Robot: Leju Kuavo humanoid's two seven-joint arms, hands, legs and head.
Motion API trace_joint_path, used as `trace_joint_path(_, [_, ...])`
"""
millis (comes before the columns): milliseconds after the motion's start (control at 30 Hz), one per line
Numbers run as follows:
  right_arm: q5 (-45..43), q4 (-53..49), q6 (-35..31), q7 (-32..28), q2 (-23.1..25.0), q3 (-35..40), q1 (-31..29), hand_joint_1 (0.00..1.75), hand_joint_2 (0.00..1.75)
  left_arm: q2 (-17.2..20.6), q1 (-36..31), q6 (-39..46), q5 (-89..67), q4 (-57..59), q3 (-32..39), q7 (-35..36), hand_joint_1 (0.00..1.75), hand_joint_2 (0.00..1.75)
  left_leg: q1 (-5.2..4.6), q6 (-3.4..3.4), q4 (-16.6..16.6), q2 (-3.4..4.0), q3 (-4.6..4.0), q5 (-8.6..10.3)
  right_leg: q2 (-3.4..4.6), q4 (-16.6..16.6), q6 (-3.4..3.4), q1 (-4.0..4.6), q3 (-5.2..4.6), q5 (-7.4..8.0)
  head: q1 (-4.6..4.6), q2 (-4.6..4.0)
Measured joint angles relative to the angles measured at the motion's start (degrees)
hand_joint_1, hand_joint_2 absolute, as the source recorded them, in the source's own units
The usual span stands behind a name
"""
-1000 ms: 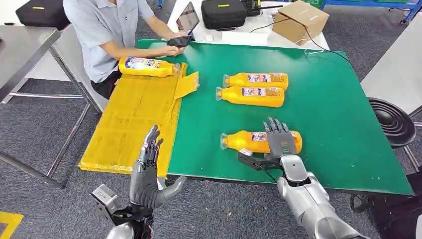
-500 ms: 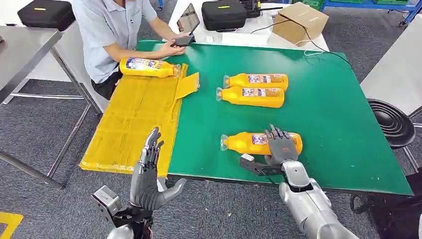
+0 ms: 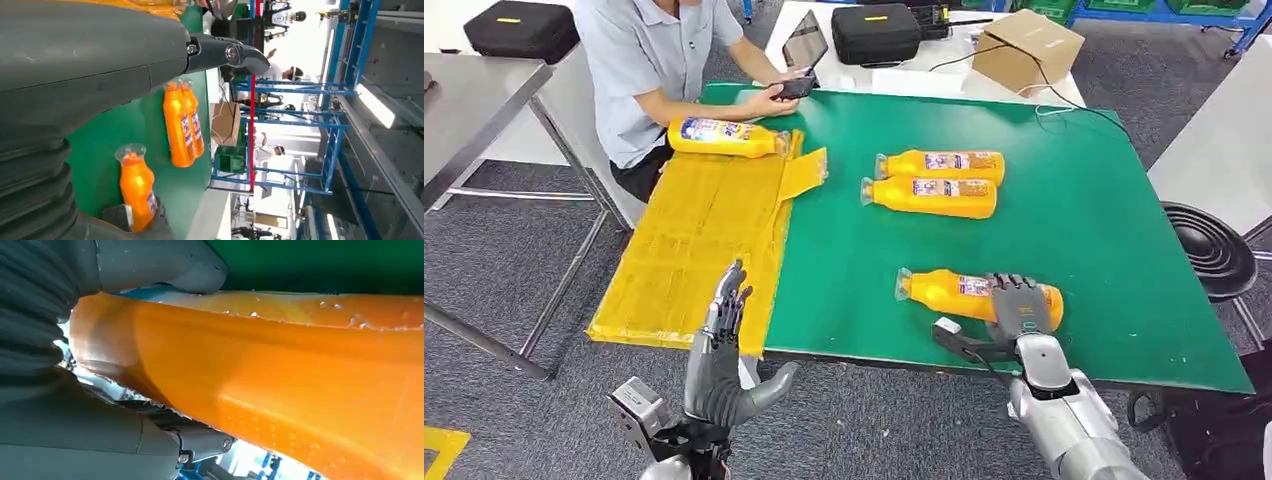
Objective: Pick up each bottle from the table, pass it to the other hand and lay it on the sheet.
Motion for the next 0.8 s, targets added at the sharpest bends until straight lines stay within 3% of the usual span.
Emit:
trace_joint_path(700, [-0.31, -0.90, -0.53, -0.48, -1.18, -2.12, 1.73, 1.75, 1.75, 0.00, 0.44, 0.04, 0.00, -0.37, 0.35, 0.00, 0.00, 1.75, 0.00, 0.11, -0.01, 0.00, 0.27, -0.06, 0.00, -0.22, 0.02, 0.00, 0.39, 0.01, 0.00, 0.00])
trace_joint_path(800, [-4.97, -1.07, -1.84, -5.61, -1.14, -3.37, 2.34, 1.75, 1.75, 0.04, 0.48, 0.33, 0.00, -0.39, 0.35, 0.00, 0.00, 1.75, 0.00, 0.13, -0.01, 0.00, 0.26, -0.07, 0.00, -0.22, 0.02, 0.01, 0.41, 0.01, 0.00, 0.00])
